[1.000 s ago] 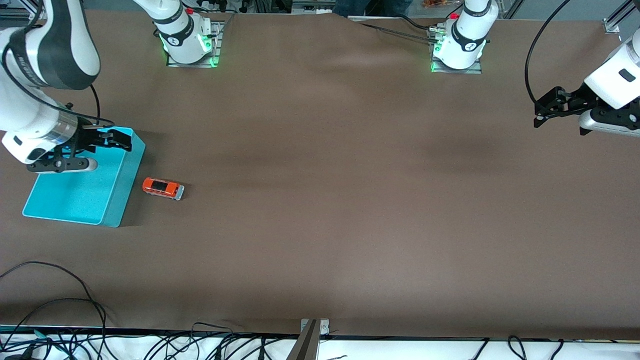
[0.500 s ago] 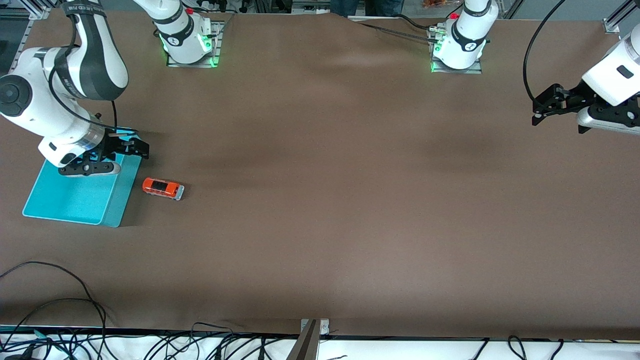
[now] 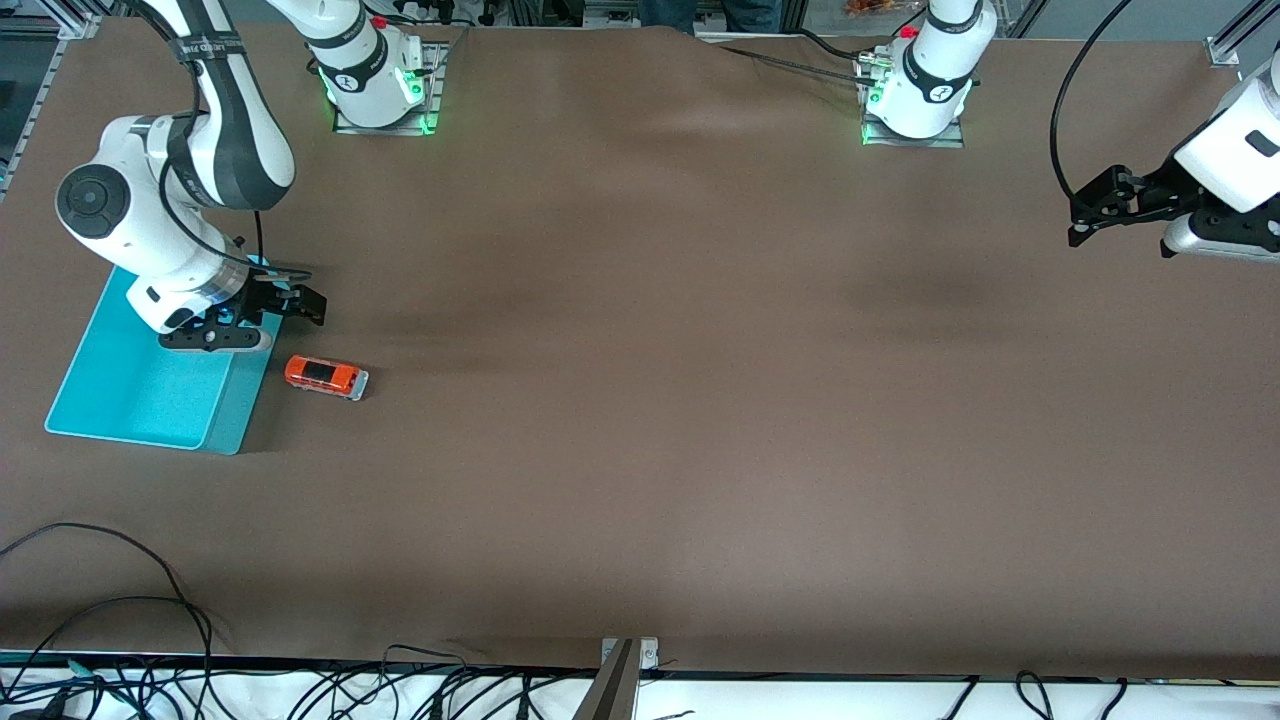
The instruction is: Wind up bus and store in blue box
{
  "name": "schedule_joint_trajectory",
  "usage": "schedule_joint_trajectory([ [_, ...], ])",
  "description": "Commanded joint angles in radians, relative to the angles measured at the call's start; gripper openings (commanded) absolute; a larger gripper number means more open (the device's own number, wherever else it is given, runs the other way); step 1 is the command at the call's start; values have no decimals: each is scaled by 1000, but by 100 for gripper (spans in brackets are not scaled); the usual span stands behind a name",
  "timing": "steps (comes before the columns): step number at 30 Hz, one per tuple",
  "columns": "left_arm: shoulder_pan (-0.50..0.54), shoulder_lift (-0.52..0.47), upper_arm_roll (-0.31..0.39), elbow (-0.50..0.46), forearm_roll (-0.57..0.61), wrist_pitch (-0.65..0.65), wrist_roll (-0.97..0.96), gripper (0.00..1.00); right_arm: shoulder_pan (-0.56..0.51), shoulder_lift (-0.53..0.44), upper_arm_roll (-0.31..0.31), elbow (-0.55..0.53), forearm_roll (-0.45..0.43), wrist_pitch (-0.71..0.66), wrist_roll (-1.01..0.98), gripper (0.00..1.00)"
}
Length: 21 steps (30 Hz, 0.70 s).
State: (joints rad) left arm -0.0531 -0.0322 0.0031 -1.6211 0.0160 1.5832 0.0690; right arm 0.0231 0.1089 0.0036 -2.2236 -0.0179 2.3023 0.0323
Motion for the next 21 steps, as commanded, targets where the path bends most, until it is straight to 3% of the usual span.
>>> schedule_joint_trajectory([
  [1,-2,23,8,40,-18,-28,-14,100,-2,6,22,-31,-5,49,89,100],
  [8,6,28,11,40,-18,-28,-5,100,-2,52,27,-53,-5,109,348,100],
  [16,26,28,12,40,-48,-28,-5,100,-3,64,27,-68,-2,187,475,100],
  [21,26,28,9,41,-48,-28,-6,100,-3,92,27,-67,-5,302,722,100],
])
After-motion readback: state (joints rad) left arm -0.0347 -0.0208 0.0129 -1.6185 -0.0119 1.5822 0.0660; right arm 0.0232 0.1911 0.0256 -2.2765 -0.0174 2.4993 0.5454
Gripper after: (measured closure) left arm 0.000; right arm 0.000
